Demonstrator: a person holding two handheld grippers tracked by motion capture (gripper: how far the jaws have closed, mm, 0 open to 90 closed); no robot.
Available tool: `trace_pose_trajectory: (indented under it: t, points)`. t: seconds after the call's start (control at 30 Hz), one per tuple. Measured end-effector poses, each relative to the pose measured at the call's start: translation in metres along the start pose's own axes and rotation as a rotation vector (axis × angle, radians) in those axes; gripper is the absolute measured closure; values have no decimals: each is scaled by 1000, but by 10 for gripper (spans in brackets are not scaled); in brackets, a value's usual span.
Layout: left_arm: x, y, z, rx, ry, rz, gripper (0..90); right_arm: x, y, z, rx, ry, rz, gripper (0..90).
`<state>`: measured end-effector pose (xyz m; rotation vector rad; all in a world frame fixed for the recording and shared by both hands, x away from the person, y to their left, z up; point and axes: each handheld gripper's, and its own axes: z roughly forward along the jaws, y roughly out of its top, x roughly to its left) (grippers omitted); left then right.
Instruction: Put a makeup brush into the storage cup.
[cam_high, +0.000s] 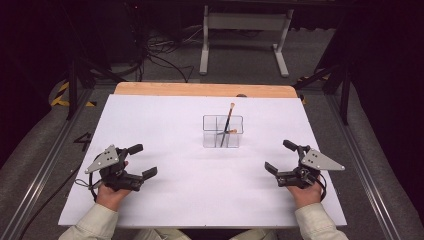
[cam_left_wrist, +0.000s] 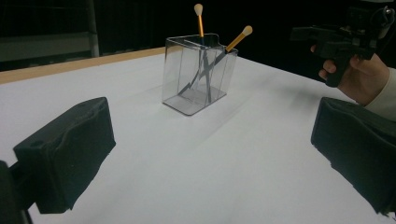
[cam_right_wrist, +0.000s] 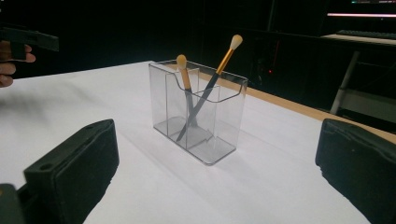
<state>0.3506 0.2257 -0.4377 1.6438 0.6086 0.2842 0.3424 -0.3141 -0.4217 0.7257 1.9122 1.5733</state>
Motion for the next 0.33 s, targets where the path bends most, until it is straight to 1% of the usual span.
trace_pose_trajectory:
  t: [0.1,0.27,0.33]
  points:
    - [1,0,0,0,4,-6,1,0,0,0,4,-8,2,0]
    - [1,0,0,3,15,-1,2,-1,-1,0,1,2,11,0]
    - [1,0,-1,4,16,-6,2,-1,-1,1,6,0,11,0]
